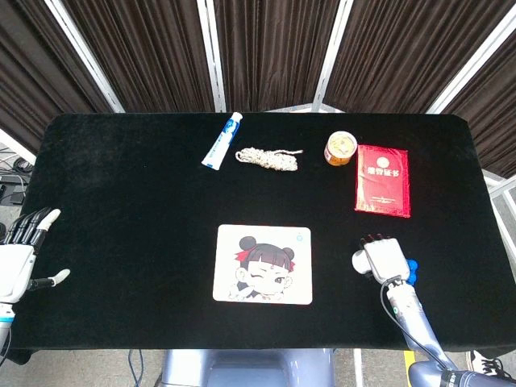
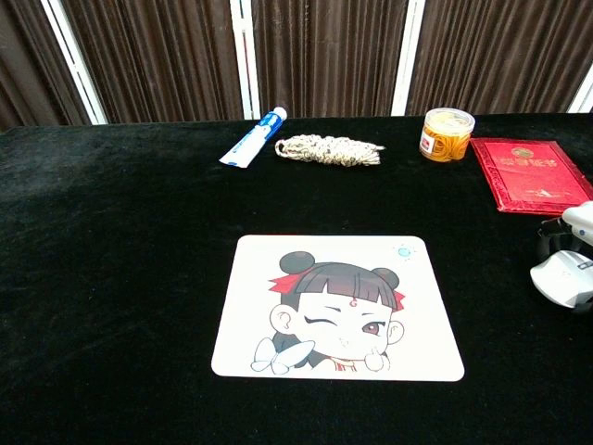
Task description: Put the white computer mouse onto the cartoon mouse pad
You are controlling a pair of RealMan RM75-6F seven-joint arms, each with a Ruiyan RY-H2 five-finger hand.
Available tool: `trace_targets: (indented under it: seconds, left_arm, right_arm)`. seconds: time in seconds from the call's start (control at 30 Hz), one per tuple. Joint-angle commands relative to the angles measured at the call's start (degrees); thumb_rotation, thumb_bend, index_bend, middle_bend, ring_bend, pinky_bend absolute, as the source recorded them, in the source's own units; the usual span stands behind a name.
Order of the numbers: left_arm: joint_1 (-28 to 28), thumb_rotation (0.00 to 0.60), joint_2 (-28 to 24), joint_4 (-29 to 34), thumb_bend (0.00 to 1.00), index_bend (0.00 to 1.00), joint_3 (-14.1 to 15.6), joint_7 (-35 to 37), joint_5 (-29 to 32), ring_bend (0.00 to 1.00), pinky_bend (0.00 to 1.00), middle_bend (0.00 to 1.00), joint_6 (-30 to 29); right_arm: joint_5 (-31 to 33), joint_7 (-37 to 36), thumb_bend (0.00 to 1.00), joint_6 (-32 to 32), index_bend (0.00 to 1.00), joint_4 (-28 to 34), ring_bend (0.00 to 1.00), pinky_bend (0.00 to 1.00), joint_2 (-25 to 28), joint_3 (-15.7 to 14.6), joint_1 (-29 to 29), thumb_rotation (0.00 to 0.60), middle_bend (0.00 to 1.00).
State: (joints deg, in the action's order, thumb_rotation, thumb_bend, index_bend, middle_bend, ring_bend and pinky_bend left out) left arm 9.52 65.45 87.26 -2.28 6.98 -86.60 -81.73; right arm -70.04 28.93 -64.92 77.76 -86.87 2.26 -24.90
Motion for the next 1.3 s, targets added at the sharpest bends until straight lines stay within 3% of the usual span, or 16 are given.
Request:
trace_targets:
  seconds: [0.03,0.43,0.67,0.9,1.07,1.3]
  left_arm:
    - [0.0,0.600,0.0,0.0,0.13,0.00,0.0,0.0,0.0,0.00,0.00,0.00,-0.1]
    - [0.0,0.600,0.0,0.1,0.13,0.00,-0.1,0.0,0.2,0.00,0.00,0.00,0.0]
    - [0.0,0.600,0.0,0.1,0.13,0.00,-0.1,0.4,0.1,0.00,0.00,0.00,0.1]
    - [-0.1,0.600,-0.2,0.2,0.13,0.00,-0.2,1.3,0.5,0.00,0.00,0.00,0.3]
    - [-0.2,0.600,-0.3,0.7,0.13,0.00,-0.5,1.4,1.2,0.00,0.00,0.00,0.4]
    - [-0.2,0.600,-0.3,1.0,0.13,0.00,-1.0,0.7,2.7,0.00,0.00,0.00,0.7]
  right_arm:
    - [-1.0,-0.7,0.18,-0.4,0.65,-0.3,0.39,0.56,0.0,0.0,0.1,0.600,0.56]
    - [-12.1,-3.6,0.18,-1.5,0.66,1.0,0.39,0.56,2.1,0.1,-3.8,0.600,0.56]
    - [-21.3,-2.2,0.18,-0.8,0.66,0.2,0.39,0.56,2.0,0.6,-9.6,0.600,0.57]
    - [-25.9,-1.8,0.18,0.8,0.66,-0.7,0.40,0.56,-0.2,1.4,-14.1,0.600,0.57]
    - [-33.1,-3.1,0.17,-0.5,0.66,-5.5,0.40,0.56,-3.0,-0.6,-17.2,0.600,0.58]
    - [-38.5,-5.8,0.17,-2.6,0.67,-11.0,0.40,0.56,-7.9,-2.7,-19.6,0.600,0.58]
